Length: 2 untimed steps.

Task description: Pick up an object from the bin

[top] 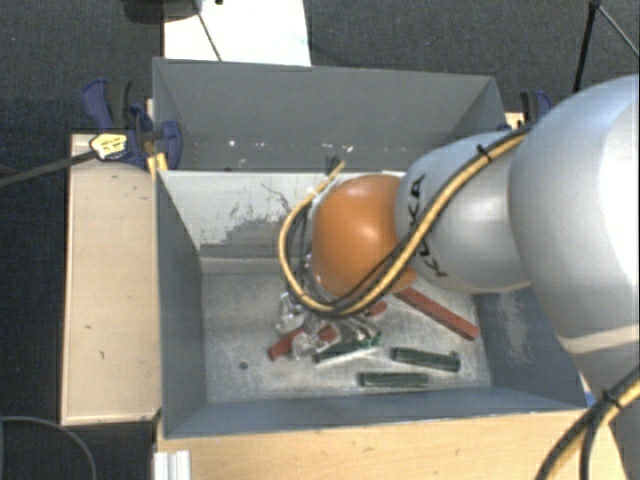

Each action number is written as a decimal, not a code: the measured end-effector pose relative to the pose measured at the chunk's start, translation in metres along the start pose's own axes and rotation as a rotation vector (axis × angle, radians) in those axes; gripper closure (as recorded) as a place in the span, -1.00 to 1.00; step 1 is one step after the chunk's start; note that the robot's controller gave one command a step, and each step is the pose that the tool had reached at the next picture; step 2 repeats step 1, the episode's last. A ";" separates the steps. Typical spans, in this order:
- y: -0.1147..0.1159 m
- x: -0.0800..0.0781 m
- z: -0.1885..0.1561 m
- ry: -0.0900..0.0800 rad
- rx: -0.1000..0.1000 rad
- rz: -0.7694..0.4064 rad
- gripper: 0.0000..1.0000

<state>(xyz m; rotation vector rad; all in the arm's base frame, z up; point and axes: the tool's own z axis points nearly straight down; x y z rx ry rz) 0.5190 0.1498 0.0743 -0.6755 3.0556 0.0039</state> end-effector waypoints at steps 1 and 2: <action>-0.023 -0.007 -0.155 0.007 0.000 -0.006 1.00; -0.023 -0.007 -0.155 0.007 0.000 -0.006 1.00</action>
Offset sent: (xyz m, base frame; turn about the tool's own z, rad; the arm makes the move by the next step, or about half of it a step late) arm 0.0000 0.0000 0.0000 0.0000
